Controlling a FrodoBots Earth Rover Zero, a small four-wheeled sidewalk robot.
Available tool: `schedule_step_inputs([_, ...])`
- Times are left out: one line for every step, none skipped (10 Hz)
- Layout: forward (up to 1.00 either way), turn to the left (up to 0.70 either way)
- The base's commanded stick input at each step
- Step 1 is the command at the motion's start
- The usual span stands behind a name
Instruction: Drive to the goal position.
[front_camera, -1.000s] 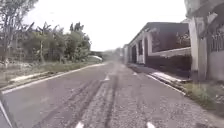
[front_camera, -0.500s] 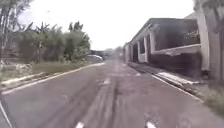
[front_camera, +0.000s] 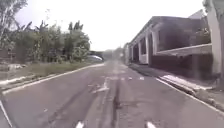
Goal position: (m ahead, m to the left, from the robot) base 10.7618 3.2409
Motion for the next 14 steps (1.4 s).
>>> schedule_step_inputs([1.0,0.0])
schedule_step_inputs([1.0,0.0])
schedule_step_inputs([1.0,0.0])
schedule_step_inputs([1.0,0.0])
schedule_step_inputs([1.0,0.0])
schedule_step_inputs([1.0,0.0])
schedule_step_inputs([1.0,0.0])
schedule_step_inputs([1.0,0.0])
schedule_step_inputs([1.0,0.0])
schedule_step_inputs([1.0,0.0])
schedule_step_inputs([1.0,0.0])
schedule_step_inputs([1.0,0.0])
schedule_step_inputs([1.0,0.0])
schedule_step_inputs([1.0,0.0])
